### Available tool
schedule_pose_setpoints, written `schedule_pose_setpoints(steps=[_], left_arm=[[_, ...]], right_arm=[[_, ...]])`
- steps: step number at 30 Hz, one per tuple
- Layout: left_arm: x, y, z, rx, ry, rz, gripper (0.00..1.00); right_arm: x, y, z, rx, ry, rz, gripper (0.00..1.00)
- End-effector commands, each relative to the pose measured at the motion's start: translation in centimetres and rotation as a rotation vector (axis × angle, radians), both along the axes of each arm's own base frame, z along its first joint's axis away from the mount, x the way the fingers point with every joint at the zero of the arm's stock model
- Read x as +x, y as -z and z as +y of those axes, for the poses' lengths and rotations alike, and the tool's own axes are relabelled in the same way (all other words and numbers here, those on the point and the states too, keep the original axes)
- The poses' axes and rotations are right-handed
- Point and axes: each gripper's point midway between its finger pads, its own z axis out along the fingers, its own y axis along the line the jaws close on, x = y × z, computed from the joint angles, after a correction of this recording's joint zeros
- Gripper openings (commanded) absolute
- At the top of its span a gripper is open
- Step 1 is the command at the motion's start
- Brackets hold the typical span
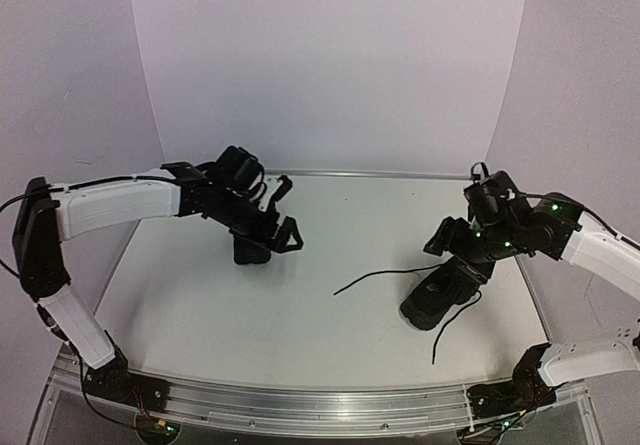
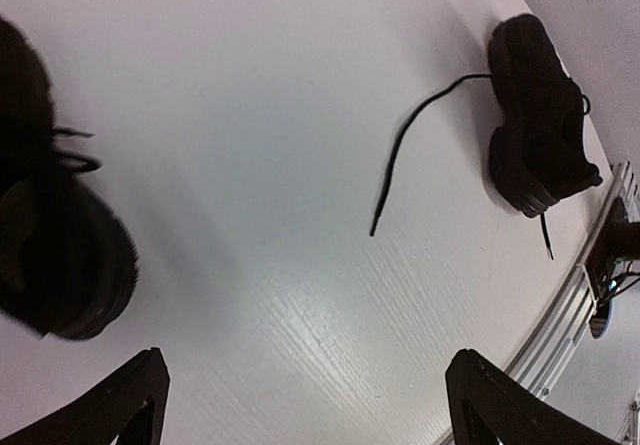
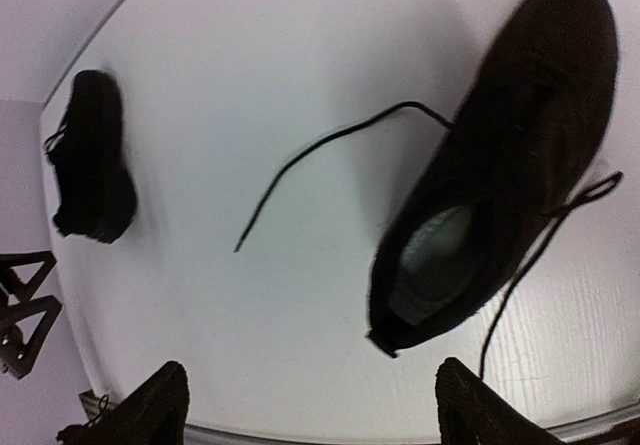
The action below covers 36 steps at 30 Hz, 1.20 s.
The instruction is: Tie the shoes
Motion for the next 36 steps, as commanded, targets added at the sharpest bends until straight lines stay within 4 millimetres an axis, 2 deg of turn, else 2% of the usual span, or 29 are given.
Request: schedule_pose_setpoints(steps=[1,4,8,12,15,19,28,33,36], left_arm=[[0.2,0.8,-7.4,-0.023,0.218,-0.066,1.00],[0.2,2.7,-10.0,0.041,0.273,-0.074,0.99],[-0.4,3.6,-12.6,-0.001,0.329,-0.060,1.00],[-1.3,5.6,-14.4,-0.001,0.382,-0.056,1.00],[-1.2,7.6,-15.1,0.017,0.394,-0.047,0.99],[-0.9,9.6,-16.0,0.076,0.412,-0.085,0.92],[1.9,12.7,-17.9,0.208,0.383,-0.150,0.75],[2.0,14.8,-19.0,0.296,0.434,-0.182,0.63],[1.9,16.1,-19.0,0.324,0.440,-0.161,0.53]], right_arm=[[-1.4,4.8,-4.4,-0.165,0.188,0.119,0.77],[-0.8,6.1,-4.0,-0.179,0.205,0.133,0.75],[0.0,7.4,-4.1,-0.240,0.218,0.155,0.76],[0.4,8.4,-5.1,-0.277,0.280,0.164,0.75],[0.8,9.6,-5.7,-0.269,0.304,0.180,0.75],[1.6,10.5,-6.6,-0.264,0.317,0.185,0.72],[3.2,12.5,-7.0,-0.263,0.295,0.217,0.68],[3.3,14.0,-7.3,-0.277,0.284,0.250,0.64],[3.6,14.4,-7.3,-0.264,0.278,0.253,0.60]])
